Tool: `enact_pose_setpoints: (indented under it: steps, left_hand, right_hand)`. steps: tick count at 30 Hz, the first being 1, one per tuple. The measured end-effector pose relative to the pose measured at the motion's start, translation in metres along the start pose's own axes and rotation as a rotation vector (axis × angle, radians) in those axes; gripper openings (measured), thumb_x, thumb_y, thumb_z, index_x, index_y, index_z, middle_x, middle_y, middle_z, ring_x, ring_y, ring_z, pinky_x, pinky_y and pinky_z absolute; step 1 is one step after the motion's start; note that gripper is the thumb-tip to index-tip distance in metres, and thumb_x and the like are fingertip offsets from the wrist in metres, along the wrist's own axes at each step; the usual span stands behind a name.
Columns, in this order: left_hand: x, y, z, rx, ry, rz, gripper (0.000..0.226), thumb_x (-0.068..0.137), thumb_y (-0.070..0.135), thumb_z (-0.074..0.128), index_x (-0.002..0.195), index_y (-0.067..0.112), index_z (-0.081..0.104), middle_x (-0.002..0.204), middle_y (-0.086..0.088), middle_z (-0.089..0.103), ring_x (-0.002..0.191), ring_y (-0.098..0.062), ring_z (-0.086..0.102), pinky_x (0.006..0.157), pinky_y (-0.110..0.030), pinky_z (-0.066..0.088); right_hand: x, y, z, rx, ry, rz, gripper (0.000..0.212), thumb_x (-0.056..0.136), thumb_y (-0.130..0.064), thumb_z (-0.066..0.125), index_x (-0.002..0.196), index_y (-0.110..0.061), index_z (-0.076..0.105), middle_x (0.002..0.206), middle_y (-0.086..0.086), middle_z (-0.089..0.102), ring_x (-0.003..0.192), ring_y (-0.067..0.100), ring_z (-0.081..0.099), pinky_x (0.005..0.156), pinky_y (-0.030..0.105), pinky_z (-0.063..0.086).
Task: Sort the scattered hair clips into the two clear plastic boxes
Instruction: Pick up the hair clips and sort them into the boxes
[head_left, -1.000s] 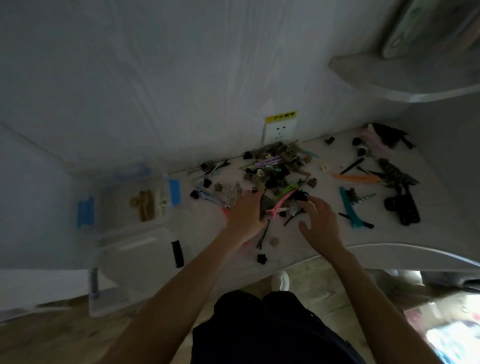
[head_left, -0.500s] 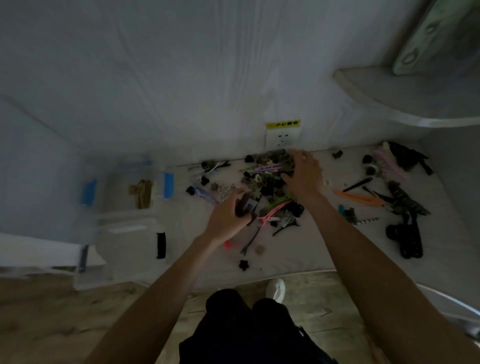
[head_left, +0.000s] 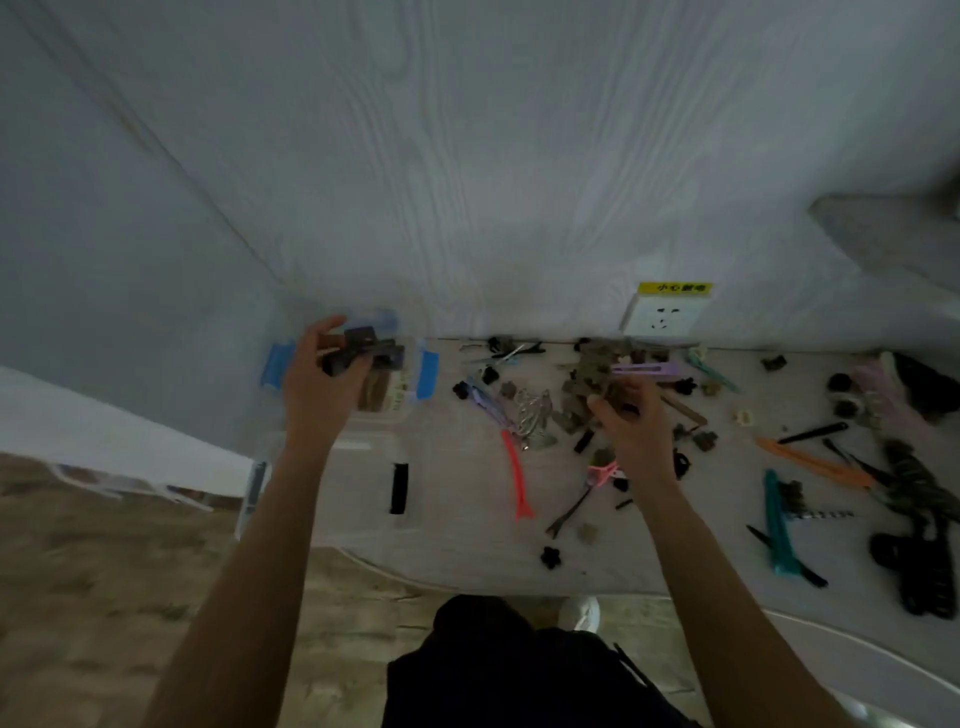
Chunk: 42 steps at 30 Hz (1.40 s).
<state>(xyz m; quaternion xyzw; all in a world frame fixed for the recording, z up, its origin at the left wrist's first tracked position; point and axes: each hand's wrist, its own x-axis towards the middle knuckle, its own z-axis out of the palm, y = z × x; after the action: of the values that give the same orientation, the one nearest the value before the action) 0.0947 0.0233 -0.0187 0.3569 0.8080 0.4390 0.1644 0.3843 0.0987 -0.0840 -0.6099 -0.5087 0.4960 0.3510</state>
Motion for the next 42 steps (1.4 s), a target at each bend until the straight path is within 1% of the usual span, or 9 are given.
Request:
enact_pose_setpoints:
  steps: [3,6,10,17,20,24,30,36,42]
  left_hand:
    - [0.019,-0.028,-0.019,0.141,0.088,-0.055,0.039,0.081,0.014,0.064,0.119,0.019,0.056,0.113,-0.007,0.064,0.101,-0.020,0.059,0.084,-0.022,0.042]
    - [0.031,-0.050,-0.024,0.310,0.087,-0.076,0.034,0.081,0.021,0.064,0.113,0.018,0.053,0.110,-0.011,0.064,0.101,-0.033,0.060,0.084,-0.037,0.045]
    - [0.041,-0.065,-0.013,0.393,-0.034,-0.071,0.034,0.082,0.022,0.065,0.110,0.011,0.047,0.110,-0.015,0.056,0.094,-0.034,0.058,0.075,-0.038,0.044]
    - [0.064,-0.077,-0.013,0.410,-0.436,-0.094,0.033,0.090,0.027,0.054,0.117,0.010,0.047,0.114,-0.011,0.062,0.106,-0.030,0.058,0.087,-0.038,0.046]
    - [0.062,-0.082,-0.034,0.497,-0.342,0.081,0.022,0.090,0.017,0.049,0.111,0.010,0.053,0.106,-0.015,0.064,0.097,-0.033,0.060,0.078,-0.039,0.046]
    - [0.053,-0.097,-0.055,0.467,-0.067,0.277,0.038,0.081,0.011,0.054,0.119,0.010,0.057,0.110,-0.014,0.064,0.102,-0.035,0.057,0.084,-0.042,0.048]
    - [0.051,-0.113,-0.055,0.403,-0.114,0.182,0.057,0.084,0.004,0.055,0.138,0.012,0.039,0.132,-0.015,0.052,0.118,-0.034,0.050,0.099,-0.044,0.043]
    - [0.057,-0.108,-0.053,0.456,-0.117,0.223,0.050,0.085,0.013,0.055,0.134,0.014,0.044,0.129,-0.012,0.055,0.115,-0.033,0.051,0.092,-0.042,0.044]
    - [0.049,-0.079,-0.027,0.252,-0.252,0.511,0.035,0.089,0.029,0.043,0.117,0.014,0.057,0.111,-0.008,0.062,0.102,-0.020,0.055,0.087,-0.031,0.046]
  right_hand:
    - [-0.009,-0.011,0.034,0.142,-0.071,0.109,0.023,0.081,-0.019,0.069,0.099,-0.017,0.054,0.101,0.008,0.065,0.091,0.026,0.066,0.079,0.039,0.058]
    - [-0.015,-0.028,0.064,0.176,-0.163,0.076,0.020,0.081,-0.018,0.069,0.090,-0.027,0.054,0.107,0.012,0.063,0.090,0.030,0.066,0.078,0.040,0.057]
    - [-0.022,-0.055,0.103,0.138,-0.269,0.007,0.020,0.082,-0.010,0.067,0.093,-0.018,0.053,0.092,0.001,0.060,0.086,0.030,0.065,0.075,0.036,0.058]
    - [-0.019,-0.089,0.162,-0.191,-0.362,-0.274,0.026,0.078,-0.021,0.072,0.095,-0.017,0.052,0.090,0.001,0.060,0.076,0.017,0.061,0.069,0.026,0.050]
    - [-0.014,-0.103,0.188,-0.386,-0.402,-0.473,0.030,0.078,-0.026,0.072,0.098,-0.014,0.054,0.091,0.003,0.062,0.077,0.017,0.059,0.070,0.028,0.049]
    - [-0.006,-0.103,0.238,-0.547,-0.500,-0.600,0.036,0.080,-0.030,0.070,0.104,-0.009,0.055,0.097,0.010,0.064,0.085,0.024,0.060,0.069,0.028,0.041]
    - [0.002,-0.084,0.302,-0.835,-0.479,-0.685,0.043,0.086,-0.038,0.059,0.119,-0.012,0.050,0.107,0.013,0.065,0.092,0.030,0.063,0.076,0.041,0.053]
    - [0.006,-0.086,0.291,-1.003,-0.473,-0.705,0.049,0.083,-0.039,0.062,0.124,-0.015,0.052,0.116,0.011,0.062,0.102,0.029,0.060,0.082,0.039,0.049]
    - [-0.025,-0.080,0.171,-0.672,-0.311,-0.660,0.023,0.088,-0.019,0.058,0.110,-0.015,0.063,0.106,0.006,0.065,0.096,0.024,0.060,0.083,0.032,0.046]
